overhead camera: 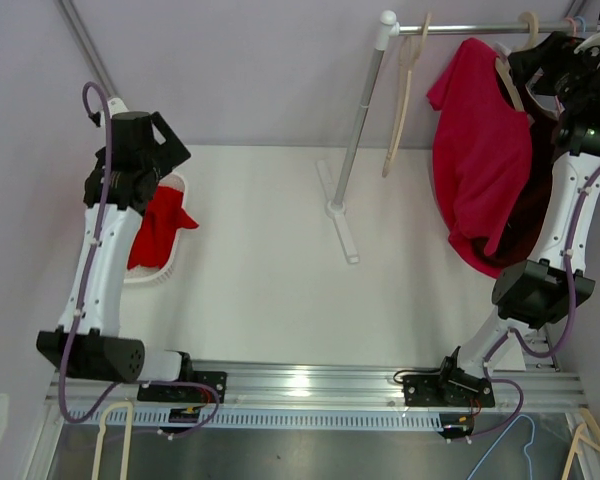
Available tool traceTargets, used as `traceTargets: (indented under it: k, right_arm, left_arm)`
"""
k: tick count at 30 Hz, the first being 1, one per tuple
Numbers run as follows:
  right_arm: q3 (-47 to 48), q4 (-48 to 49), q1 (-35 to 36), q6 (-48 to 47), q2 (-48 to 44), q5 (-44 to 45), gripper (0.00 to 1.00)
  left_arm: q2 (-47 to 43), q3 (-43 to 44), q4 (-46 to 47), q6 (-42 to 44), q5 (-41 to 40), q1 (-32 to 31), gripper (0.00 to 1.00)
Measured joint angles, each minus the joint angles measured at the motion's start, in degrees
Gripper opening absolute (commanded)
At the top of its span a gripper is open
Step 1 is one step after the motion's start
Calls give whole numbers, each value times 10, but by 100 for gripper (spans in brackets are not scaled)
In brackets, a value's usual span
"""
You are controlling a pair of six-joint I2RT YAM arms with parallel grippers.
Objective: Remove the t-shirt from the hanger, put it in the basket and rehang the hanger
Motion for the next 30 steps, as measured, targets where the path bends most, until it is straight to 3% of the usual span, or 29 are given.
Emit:
traceTargets:
  k: [2,7,8,17,21,27,30]
  right_arm:
    - [0,9,0,2,2,-5,65]
    - [0,30,0,9,16,-10,57]
    - [0,35,0,10,21,-12,50]
    - [16,50,28,-5,68,-2,48]
    - [19,52,54,-24,69,17,29]
    - [22,55,72,-42,69,46,20]
    - [22,55,75,-53,69,61,3]
  left_arm:
    - [-38,-3,10,14,-23,-35,99]
    - [-128,-35,50,55,-81,-115,100]
    - [-135,-37,56,63,-91,-122,99]
    - [-195,-57,104,112,-147,-193,99]
    - [-198,-74,115,129,-156,-198,100]
    - [-199,-87,129,144,-160,-199,99]
    - [-201,-94,138,150,-160,-199,99]
